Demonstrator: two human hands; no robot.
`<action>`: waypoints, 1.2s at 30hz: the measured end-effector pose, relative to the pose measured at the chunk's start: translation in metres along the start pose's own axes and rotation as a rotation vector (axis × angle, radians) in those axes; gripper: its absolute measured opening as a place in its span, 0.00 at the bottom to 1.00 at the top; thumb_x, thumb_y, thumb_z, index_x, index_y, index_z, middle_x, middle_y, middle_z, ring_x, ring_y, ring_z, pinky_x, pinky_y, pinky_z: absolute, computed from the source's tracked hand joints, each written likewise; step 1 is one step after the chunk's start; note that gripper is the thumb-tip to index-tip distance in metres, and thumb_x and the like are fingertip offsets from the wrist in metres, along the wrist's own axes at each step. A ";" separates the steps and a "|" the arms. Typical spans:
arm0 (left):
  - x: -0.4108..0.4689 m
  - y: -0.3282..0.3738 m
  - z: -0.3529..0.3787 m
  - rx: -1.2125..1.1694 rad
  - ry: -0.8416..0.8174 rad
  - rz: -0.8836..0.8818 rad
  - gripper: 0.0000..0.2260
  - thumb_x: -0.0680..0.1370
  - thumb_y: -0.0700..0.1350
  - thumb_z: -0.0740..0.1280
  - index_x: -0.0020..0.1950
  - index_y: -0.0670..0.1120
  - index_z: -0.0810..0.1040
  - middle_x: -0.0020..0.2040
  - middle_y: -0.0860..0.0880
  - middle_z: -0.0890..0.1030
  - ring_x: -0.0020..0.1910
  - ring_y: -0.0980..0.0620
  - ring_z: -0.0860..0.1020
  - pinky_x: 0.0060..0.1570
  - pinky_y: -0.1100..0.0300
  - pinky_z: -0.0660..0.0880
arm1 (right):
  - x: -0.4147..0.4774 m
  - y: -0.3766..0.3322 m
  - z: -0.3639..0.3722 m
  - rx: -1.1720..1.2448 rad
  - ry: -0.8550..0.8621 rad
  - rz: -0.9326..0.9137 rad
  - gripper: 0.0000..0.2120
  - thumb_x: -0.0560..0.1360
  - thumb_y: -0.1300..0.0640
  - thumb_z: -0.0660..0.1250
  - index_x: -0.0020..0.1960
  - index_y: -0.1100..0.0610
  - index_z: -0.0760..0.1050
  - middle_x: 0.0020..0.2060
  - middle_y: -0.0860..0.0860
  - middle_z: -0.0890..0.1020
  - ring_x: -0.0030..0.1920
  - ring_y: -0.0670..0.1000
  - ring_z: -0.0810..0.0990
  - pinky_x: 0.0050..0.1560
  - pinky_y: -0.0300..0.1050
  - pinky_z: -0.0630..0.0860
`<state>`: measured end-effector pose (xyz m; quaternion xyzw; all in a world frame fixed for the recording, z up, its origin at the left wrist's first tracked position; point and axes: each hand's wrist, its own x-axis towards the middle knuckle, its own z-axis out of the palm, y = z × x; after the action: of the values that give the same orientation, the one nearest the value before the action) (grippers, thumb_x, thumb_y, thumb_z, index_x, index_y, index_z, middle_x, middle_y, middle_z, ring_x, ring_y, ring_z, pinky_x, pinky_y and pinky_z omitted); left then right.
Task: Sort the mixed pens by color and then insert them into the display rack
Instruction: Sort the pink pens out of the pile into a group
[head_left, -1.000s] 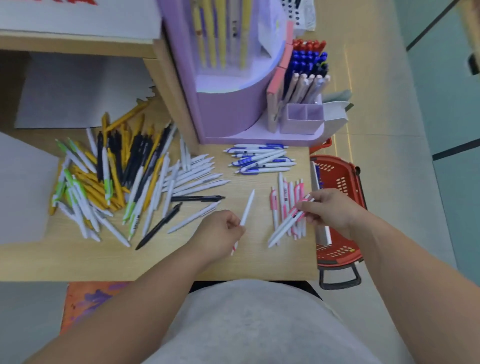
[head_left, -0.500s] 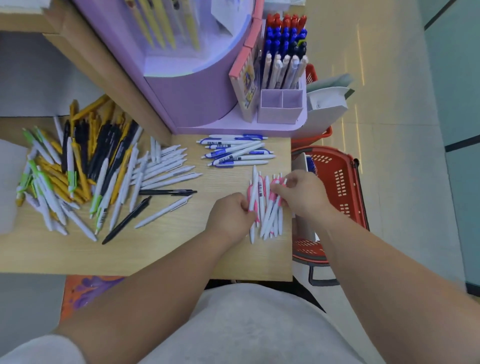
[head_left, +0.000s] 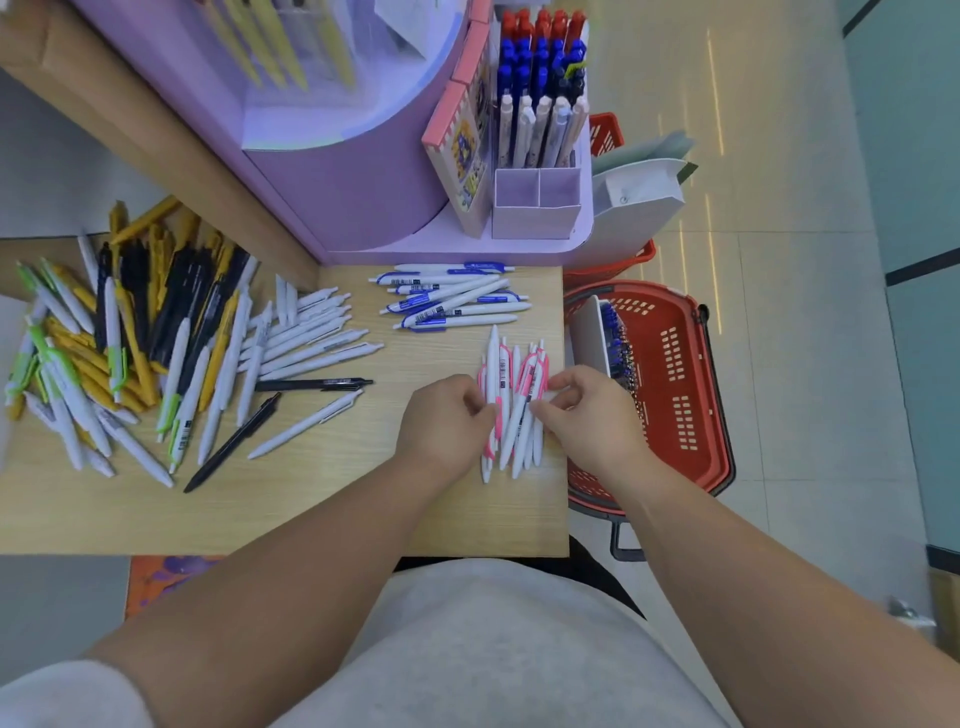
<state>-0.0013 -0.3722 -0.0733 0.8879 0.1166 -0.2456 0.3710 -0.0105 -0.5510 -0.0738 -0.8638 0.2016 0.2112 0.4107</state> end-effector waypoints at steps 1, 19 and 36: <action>0.000 0.001 0.001 0.007 -0.001 0.006 0.07 0.76 0.46 0.71 0.38 0.48 0.78 0.33 0.53 0.78 0.34 0.57 0.76 0.34 0.63 0.67 | 0.000 -0.001 0.001 -0.004 -0.002 -0.003 0.11 0.74 0.51 0.74 0.54 0.51 0.77 0.40 0.46 0.80 0.40 0.43 0.78 0.36 0.35 0.69; 0.005 0.000 0.001 -0.129 -0.008 0.088 0.18 0.77 0.45 0.71 0.67 0.56 0.78 0.41 0.53 0.78 0.41 0.57 0.76 0.41 0.71 0.68 | 0.005 -0.005 0.005 0.033 0.029 -0.068 0.22 0.74 0.50 0.74 0.67 0.45 0.74 0.40 0.49 0.81 0.42 0.44 0.79 0.40 0.33 0.71; 0.013 -0.004 0.000 -0.126 0.034 0.000 0.21 0.73 0.49 0.76 0.64 0.53 0.76 0.41 0.52 0.81 0.41 0.58 0.79 0.39 0.67 0.70 | 0.004 0.001 0.002 0.021 0.040 0.000 0.18 0.72 0.47 0.75 0.60 0.50 0.77 0.43 0.47 0.81 0.43 0.43 0.78 0.39 0.32 0.69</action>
<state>0.0084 -0.3693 -0.0823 0.8669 0.1380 -0.2228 0.4240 -0.0076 -0.5504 -0.0777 -0.8636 0.2118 0.1916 0.4155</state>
